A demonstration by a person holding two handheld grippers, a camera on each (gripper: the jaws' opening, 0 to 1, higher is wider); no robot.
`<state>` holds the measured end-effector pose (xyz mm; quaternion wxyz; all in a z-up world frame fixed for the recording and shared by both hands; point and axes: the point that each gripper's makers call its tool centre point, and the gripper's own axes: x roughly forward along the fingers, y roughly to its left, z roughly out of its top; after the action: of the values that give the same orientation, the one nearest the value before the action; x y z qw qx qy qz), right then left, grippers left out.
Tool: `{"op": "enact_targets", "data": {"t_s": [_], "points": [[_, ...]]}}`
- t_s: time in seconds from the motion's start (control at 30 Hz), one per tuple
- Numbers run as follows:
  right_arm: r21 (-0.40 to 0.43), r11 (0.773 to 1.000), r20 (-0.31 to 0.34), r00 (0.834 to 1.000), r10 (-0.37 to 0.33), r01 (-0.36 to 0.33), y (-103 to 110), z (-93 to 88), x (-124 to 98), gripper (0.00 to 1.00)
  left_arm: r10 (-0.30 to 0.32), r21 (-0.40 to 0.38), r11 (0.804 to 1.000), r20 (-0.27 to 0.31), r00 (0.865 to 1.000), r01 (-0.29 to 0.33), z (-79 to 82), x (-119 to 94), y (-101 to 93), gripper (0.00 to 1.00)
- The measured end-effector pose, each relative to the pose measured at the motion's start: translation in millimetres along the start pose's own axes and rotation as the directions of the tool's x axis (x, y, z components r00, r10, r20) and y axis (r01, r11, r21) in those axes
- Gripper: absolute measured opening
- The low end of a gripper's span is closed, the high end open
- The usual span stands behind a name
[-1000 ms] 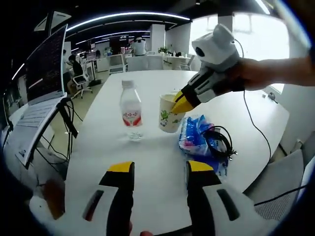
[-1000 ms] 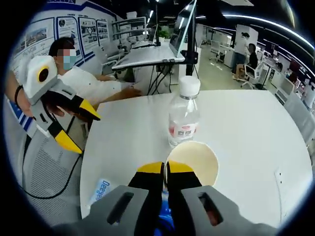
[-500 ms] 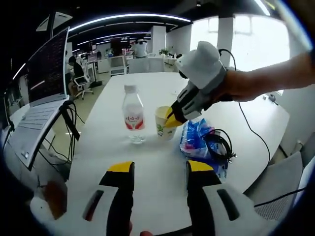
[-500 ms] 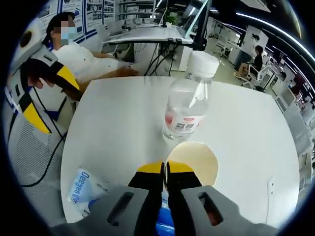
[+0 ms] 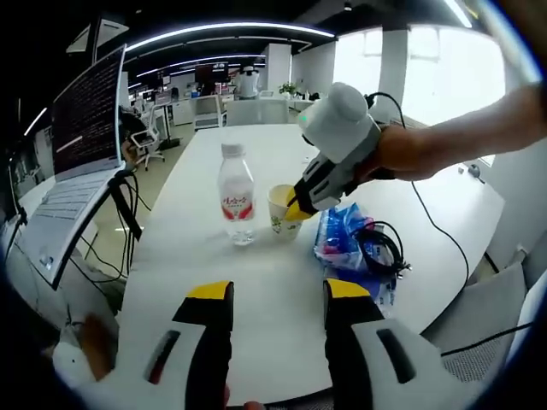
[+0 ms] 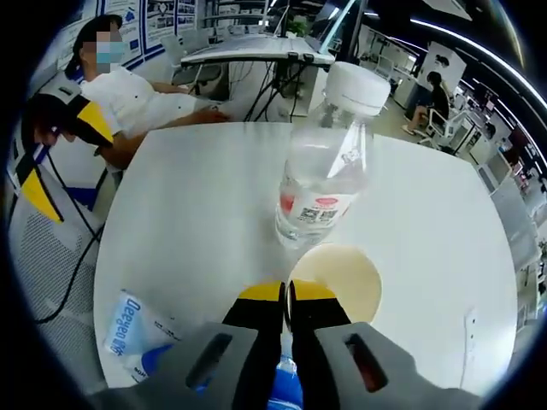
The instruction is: Arrange the tabletop items into an orderly group along one side of the table until the central work area is clear of visible clutter.
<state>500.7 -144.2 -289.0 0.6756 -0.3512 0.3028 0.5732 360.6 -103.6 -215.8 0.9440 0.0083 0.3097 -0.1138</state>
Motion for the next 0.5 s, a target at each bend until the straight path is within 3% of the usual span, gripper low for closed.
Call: {"op": "enact_targets", "data": {"t_s": [0.5], "points": [[0.036, 0.999, 0.0, 1.0, 0.001, -0.001, 2.3, -0.3, 7.2, 0.05, 0.004, -0.009, 1.0, -0.006, 1.0, -0.004, -4.9, 0.6, 1.5, 0.41]]}}
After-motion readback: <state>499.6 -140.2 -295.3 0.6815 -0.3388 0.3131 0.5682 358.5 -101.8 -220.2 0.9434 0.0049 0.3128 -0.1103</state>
